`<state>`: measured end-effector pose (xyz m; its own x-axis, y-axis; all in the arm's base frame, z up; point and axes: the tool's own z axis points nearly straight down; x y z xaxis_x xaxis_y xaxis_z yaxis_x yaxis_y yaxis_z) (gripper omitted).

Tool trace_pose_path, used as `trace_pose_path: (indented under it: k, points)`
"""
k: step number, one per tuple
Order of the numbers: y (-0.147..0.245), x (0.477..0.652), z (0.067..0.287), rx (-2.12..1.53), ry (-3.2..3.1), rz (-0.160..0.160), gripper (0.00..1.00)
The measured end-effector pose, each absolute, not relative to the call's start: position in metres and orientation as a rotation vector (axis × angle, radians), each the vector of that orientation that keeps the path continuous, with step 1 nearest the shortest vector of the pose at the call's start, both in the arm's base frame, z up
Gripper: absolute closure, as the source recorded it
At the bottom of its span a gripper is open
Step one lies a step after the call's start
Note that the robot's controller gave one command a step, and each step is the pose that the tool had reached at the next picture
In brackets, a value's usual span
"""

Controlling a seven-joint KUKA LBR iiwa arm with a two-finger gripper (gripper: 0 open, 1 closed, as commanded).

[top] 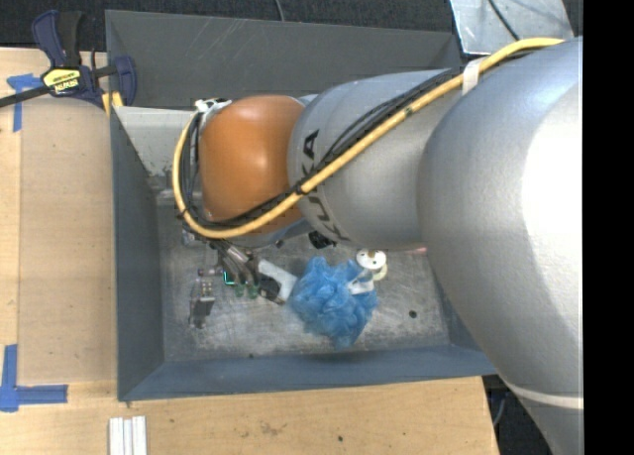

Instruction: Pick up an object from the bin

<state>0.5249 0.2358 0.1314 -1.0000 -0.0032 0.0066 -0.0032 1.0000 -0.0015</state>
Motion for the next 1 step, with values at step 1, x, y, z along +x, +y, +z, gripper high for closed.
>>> trace_pose_path:
  k: [1]
  points:
    - [0.2349,0.5274,0.1360,0.001,-3.143,-0.001,0.00]
